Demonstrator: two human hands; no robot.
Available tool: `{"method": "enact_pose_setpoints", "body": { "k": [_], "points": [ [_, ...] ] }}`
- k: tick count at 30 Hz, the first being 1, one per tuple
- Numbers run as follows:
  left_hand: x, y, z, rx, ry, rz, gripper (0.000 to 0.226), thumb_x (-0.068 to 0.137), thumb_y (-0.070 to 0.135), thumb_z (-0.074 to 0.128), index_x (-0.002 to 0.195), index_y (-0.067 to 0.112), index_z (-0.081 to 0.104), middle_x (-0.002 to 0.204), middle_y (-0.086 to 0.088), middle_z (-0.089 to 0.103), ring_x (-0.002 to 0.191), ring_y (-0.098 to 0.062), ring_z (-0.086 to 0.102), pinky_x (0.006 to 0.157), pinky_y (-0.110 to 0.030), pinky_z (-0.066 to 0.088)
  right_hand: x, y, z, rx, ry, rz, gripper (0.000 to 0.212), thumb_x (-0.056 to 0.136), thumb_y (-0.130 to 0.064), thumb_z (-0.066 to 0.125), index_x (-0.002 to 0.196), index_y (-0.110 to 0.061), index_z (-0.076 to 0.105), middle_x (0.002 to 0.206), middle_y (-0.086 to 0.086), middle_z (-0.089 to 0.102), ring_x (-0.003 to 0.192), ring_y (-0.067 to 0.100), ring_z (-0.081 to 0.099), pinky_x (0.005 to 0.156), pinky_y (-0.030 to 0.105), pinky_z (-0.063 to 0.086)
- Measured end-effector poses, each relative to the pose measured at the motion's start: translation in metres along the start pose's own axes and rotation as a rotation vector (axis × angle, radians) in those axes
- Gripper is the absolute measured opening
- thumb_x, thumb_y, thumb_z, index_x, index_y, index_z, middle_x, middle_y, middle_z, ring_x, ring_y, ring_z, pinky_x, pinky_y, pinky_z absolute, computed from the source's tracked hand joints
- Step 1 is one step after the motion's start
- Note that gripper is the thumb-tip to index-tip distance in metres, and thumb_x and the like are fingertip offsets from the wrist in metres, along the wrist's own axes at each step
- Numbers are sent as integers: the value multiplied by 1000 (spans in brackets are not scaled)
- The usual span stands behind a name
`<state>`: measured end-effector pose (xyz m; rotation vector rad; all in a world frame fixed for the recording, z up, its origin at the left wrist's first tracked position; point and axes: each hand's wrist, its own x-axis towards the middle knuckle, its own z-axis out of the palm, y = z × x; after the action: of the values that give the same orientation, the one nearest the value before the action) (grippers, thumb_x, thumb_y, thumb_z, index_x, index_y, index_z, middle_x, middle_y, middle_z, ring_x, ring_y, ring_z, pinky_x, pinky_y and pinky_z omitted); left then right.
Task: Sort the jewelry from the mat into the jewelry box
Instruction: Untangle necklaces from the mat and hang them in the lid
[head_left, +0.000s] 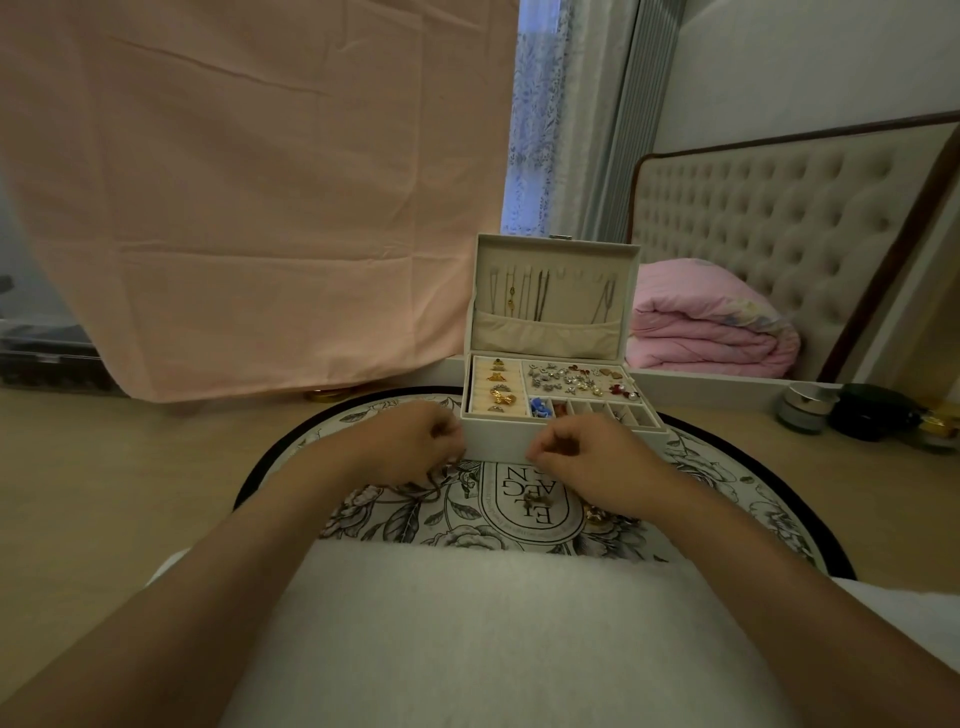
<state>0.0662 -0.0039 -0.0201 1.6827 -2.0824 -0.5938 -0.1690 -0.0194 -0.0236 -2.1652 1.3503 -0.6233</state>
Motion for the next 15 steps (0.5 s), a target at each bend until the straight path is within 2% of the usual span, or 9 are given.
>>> {"method": "enact_pose_setpoints", "body": {
  "k": [2, 5, 8, 10, 12, 15],
  "points": [
    [-2, 9, -3, -229, -29, 50, 15, 98, 28, 57, 89, 19, 65, 74, 4, 65, 66, -7, 58, 69, -31, 51, -1, -4, 3, 4, -2, -10, 18, 95, -27, 65, 109, -34, 72, 102, -11, 69, 94, 4, 65, 86, 25, 55],
    [-2, 22, -4, -511, -90, 117, 12, 99, 21, 57, 94, 13, 65, 77, -3, 67, 72, -17, 63, 79, -37, 55, 0, -16, 12, 262, -89, -86, 23, 94, -27, 67, 116, -34, 73, 108, -8, 74, 104, 6, 68, 94, 27, 54],
    [-2, 33, -2, -520, -12, 164, 10, 98, 18, 58, 93, 11, 64, 73, -7, 66, 67, -20, 62, 71, -35, 54, -3, -26, 15, 467, -107, -94, 13, 95, -18, 66, 101, -16, 77, 95, -2, 79, 100, 9, 71, 97, 24, 50],
    [-3, 33, -1, -522, 64, 158, 9, 98, 17, 59, 93, 12, 63, 65, -3, 60, 59, -17, 56, 61, -30, 52, -4, -27, 12, 463, -61, -30, 12, 96, -20, 66, 93, -13, 75, 85, 0, 79, 94, 19, 72, 87, 23, 50],
    [-4, 32, -1, -508, 100, 148, 7, 97, 19, 60, 93, 14, 63, 63, 2, 54, 56, -12, 51, 58, -29, 50, -5, -27, 10, 519, -54, 6, 14, 98, -19, 62, 89, -13, 71, 84, 2, 77, 94, 23, 72, 80, 22, 55],
    [-5, 34, -1, -549, 99, 159, 9, 98, 19, 59, 94, 12, 63, 66, 0, 53, 54, -11, 47, 52, -26, 45, -1, -25, 8, 685, -40, 48, 16, 101, -13, 54, 89, -15, 65, 97, 5, 74, 96, 19, 70, 94, 40, 54]
  ]
}}
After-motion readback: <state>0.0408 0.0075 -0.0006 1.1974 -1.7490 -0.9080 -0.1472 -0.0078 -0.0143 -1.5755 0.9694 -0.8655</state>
